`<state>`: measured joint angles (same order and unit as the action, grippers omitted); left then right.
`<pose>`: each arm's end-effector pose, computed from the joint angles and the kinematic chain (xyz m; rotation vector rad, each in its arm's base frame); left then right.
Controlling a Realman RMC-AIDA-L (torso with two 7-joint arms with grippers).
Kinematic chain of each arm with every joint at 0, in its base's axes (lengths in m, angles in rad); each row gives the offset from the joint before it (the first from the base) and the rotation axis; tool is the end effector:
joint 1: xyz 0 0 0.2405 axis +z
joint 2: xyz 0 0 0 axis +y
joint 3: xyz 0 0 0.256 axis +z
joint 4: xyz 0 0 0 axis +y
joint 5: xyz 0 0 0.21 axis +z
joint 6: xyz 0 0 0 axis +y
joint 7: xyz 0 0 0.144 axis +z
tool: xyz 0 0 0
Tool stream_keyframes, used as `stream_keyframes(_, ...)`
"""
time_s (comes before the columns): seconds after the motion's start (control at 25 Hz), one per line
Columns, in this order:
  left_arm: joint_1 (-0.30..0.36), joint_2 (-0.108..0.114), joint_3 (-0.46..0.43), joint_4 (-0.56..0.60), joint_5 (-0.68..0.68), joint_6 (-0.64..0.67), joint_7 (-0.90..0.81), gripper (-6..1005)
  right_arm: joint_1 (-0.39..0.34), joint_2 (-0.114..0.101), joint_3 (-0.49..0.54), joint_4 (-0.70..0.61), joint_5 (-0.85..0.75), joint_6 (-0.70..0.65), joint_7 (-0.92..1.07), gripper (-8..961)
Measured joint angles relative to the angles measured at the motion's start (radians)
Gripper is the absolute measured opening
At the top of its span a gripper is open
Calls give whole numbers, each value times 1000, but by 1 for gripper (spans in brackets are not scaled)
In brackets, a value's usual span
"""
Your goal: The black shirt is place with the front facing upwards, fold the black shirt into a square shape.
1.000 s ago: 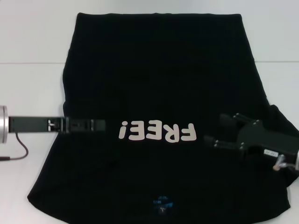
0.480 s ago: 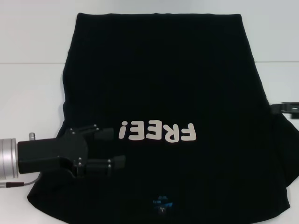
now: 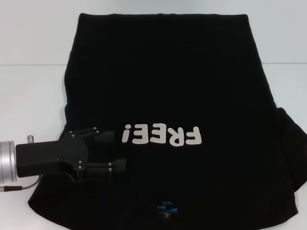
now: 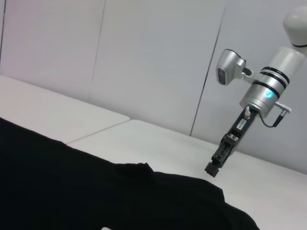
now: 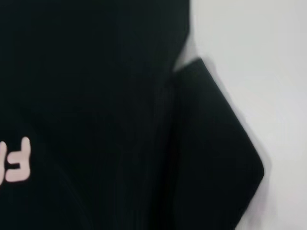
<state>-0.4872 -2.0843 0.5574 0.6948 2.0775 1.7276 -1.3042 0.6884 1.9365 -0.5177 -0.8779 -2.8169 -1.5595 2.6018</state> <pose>-0.2720 0.3037 0.0145 -2.7589 -0.5509 -0.7749 0.3206 0.3639 0.1032 -1.9387 1.8550 -0.1004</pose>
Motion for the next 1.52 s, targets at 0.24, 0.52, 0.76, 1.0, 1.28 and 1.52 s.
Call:
stream_keyframes(0.24,2,1,0,-1,5,-6,0,887,1,-10,-1,104,-1,63,-5,929)
stream_keyframes(0.52,2,2,-2,-3,7,-7,0,888,32,-4,-5,141,1,93,-20,925)
stream_keyframes(0.76,3,1,-2,-5,7,-7,0,888,57,-6,-34,198,-1,124,-22,922)
stream_keyframes(1.0,4,1,-2,-2,7,-5,0,888,63,-4,-60,194,-4,132,-23,918)
stream_keyframes(1.28,4,3,-2,0,5,-5,-9,887,63,-2,-79,189,-6,136,-25,785)
stream_keyframes(1.52,4,4,-2,-2,5,-6,-10,888,63,-4,-88,188,-7,140,-25,516)
